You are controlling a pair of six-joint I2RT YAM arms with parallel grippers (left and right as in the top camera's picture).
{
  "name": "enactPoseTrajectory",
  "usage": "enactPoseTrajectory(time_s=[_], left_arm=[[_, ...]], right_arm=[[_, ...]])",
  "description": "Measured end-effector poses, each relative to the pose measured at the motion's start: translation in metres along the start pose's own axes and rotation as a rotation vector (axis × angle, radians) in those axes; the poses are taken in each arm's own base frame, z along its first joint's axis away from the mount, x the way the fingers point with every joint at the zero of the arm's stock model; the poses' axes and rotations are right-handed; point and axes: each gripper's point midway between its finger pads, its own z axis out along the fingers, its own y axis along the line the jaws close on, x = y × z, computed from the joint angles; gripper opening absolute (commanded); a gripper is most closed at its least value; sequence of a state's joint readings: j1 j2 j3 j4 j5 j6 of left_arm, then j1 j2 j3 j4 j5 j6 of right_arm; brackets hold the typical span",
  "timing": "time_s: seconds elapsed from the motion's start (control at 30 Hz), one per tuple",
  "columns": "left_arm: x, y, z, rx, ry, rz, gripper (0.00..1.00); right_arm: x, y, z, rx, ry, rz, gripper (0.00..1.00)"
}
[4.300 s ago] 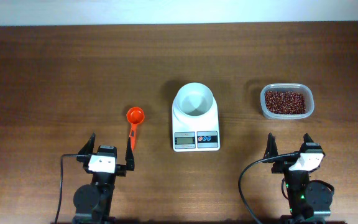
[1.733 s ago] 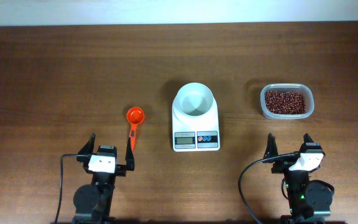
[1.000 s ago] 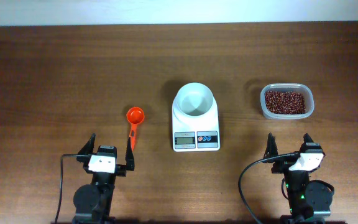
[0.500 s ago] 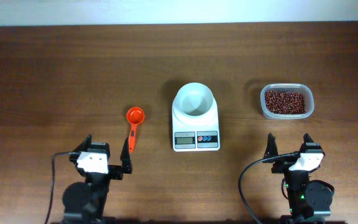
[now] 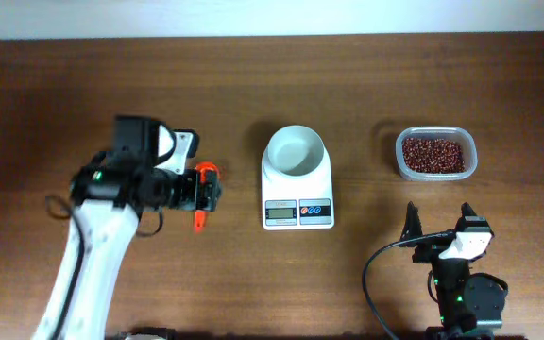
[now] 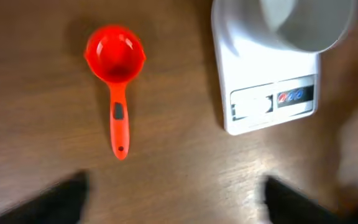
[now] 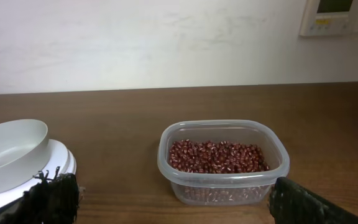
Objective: Scoop item into bowl and weigh 50g on scale
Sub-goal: 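Reach left gripper to red scoop handle and grasp it, lift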
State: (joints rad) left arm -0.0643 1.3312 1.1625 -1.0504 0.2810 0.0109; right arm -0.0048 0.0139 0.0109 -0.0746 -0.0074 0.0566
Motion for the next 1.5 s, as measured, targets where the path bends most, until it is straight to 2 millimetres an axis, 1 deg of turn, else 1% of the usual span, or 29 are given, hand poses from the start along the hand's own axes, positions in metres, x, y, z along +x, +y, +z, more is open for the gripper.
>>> enactPoseTrajectory(time_s=[0.03,0.07,0.13,0.2,0.27,0.3,0.33,0.4,0.47,0.5,0.53,0.57,0.6,0.7,0.73,0.8,0.93,0.97,1.03,1.07,1.1,1.13,1.17,1.3,1.37,1.5], left_arm=[[0.005,0.004,0.014,0.0,0.059,-0.021,0.0],[0.013,0.01,0.034,0.002,0.148,-0.047,0.0],[0.023,0.015,0.054,0.002,0.237,-0.073,0.0],[0.031,0.023,0.072,-0.015,0.308,-0.092,0.0],[0.039,0.036,0.086,-0.064,0.364,-0.117,0.03],[0.039,0.039,0.087,-0.083,0.365,-0.124,0.08],[0.036,0.044,0.089,-0.111,0.353,-0.131,0.2],[0.023,0.052,0.094,-0.151,0.292,-0.134,0.36],[0.005,0.057,0.101,-0.169,0.211,-0.122,0.62],[0.004,0.057,0.104,-0.177,0.198,-0.116,0.68],[0.007,0.057,0.107,-0.182,0.202,-0.107,0.81],[0.012,0.054,0.113,-0.184,0.206,-0.099,0.99],[0.017,0.053,0.117,-0.182,0.213,-0.089,0.99],[0.017,0.055,0.126,-0.184,0.188,-0.084,0.99],[0.018,0.055,0.128,-0.184,0.184,-0.083,0.98],[0.023,0.057,0.134,-0.184,0.179,-0.081,0.78],[0.031,0.063,0.15,-0.187,0.134,-0.065,0.65],[0.028,0.064,0.151,-0.192,0.117,-0.063,0.63],[0.024,0.066,0.153,-0.198,0.084,-0.052,0.47],[0.023,0.066,0.154,-0.199,0.075,-0.051,0.46],[0.021,0.067,0.154,-0.199,0.063,-0.039,0.43],[0.019,0.067,0.155,-0.199,0.049,-0.023,0.32],[0.019,0.068,0.156,-0.201,0.041,-0.018,0.24],[0.015,0.069,0.157,-0.208,0.018,-0.003,0.22],[0.013,0.069,0.157,-0.207,0.011,-0.002,0.17],[0.01,0.069,0.158,-0.207,-0.002,0.004,0.17]], right_arm=[[0.0,0.0,0.0,0.0,0.0,0.0,0.99],[0.0,0.0,0.0,0.0,0.0,0.0,0.99],[0.0,0.0,0.0,0.0,0.0,0.0,0.99],[0.0,0.0,0.0,0.0,0.0,0.0,0.99],[0.0,0.0,0.0,0.0,0.0,0.0,0.99],[0.0,0.0,0.0,0.0,0.0,0.0,0.99],[0.0,0.0,0.0,0.0,0.0,0.0,0.99],[0.0,0.0,0.0,0.0,0.0,-0.001,0.99],[0.0,0.0,0.0,0.0,0.0,0.0,0.99],[0.0,0.0,0.0,0.0,0.0,0.0,0.99],[0.0,0.0,0.0,0.0,0.0,0.0,0.99],[0.0,0.0,0.0,0.0,0.0,0.0,0.99],[0.0,0.0,0.0,0.0,0.0,0.0,0.99],[0.0,0.0,0.0,0.0,0.0,0.0,0.99],[0.0,0.0,0.0,0.0,0.0,0.0,0.99],[0.0,0.0,0.0,0.0,0.0,-0.001,0.99],[0.0,0.0,0.0,0.0,0.0,-0.001,0.99],[0.0,0.0,0.0,0.0,0.0,-0.001,0.99],[0.0,0.0,0.0,0.0,0.0,-0.001,0.99],[0.0,0.0,0.0,0.0,0.0,0.0,0.99],[0.0,0.0,0.0,0.0,0.0,0.0,0.99],[0.0,0.0,0.0,0.0,0.0,0.0,0.99],[0.0,0.0,0.0,0.0,0.0,0.0,0.99],[0.0,0.0,0.0,0.0,0.0,-0.001,0.99],[0.0,0.0,0.0,0.0,0.0,0.0,0.99],[0.0,0.0,0.0,0.0,0.0,0.0,0.99]])
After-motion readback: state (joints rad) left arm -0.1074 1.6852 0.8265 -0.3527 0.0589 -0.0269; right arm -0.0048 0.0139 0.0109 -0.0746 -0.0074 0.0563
